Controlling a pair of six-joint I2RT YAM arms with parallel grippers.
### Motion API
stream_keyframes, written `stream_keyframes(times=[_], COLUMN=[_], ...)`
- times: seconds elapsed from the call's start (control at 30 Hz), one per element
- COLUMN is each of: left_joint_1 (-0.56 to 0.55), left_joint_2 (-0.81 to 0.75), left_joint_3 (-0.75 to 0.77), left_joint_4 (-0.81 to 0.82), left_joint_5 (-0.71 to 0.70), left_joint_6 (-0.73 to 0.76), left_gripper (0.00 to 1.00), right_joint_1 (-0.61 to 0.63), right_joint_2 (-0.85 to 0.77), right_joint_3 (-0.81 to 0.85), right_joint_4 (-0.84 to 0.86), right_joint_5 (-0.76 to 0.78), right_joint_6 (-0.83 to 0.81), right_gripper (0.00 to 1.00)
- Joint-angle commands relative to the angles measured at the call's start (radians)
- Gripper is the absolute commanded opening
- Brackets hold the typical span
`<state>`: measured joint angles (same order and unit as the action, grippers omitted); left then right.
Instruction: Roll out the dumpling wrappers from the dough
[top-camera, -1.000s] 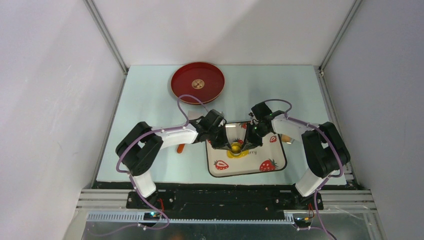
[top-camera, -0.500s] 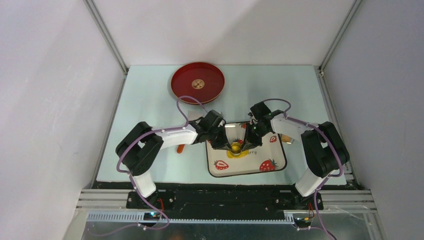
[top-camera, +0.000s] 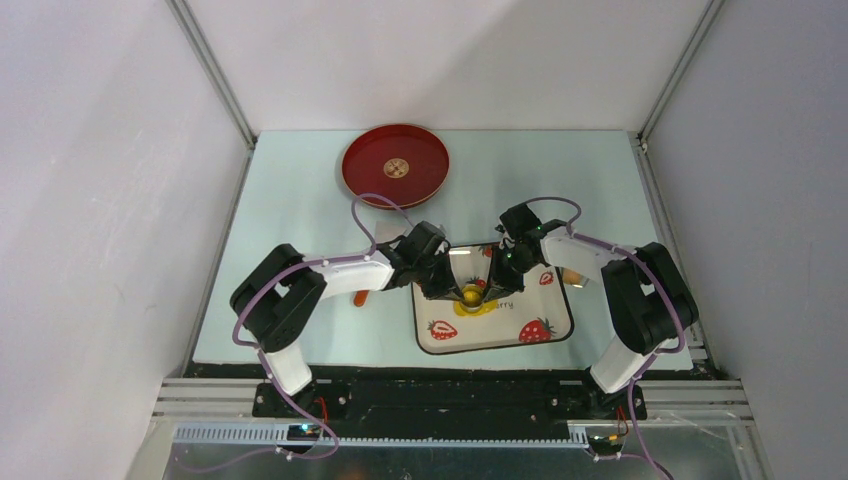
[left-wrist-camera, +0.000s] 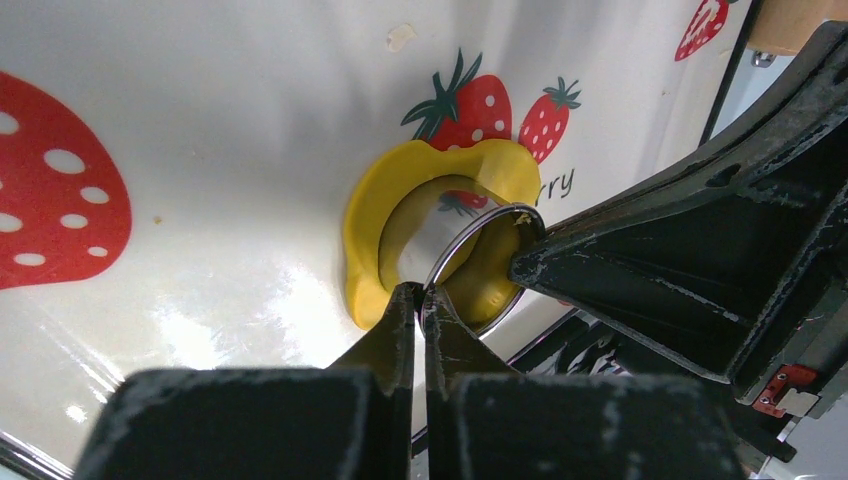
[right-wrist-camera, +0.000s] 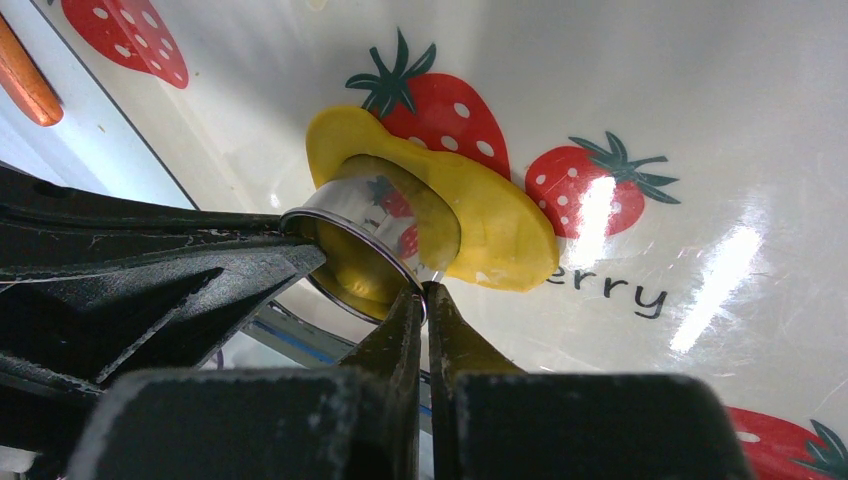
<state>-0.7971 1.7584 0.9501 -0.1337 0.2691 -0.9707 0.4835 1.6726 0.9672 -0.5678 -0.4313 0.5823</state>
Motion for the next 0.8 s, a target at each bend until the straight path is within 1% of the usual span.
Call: stream_keyframes(times=[0.0, 0.77], left_joint_1=[-0.029, -0.03], left_joint_2=[0.113, 0.114], left_joint_3=[-0.072, -0.096], left_joint_4=[-0.1, -0.1], left_joint_5=[-0.051, -0.072], left_joint_6=[-0.01, -0.023], left_gripper=[0.0, 0.0], right_joint_1=[0.058, 0.065], right_joint_2=[0.073, 0.067], right_joint_3=[-0.046, -0.095], right_joint_4=[0.059, 0.115], right_joint_5=[0.033, -0.005], right_joint_6=[-0.007, 0.036], right_gripper=[0.0, 0.0])
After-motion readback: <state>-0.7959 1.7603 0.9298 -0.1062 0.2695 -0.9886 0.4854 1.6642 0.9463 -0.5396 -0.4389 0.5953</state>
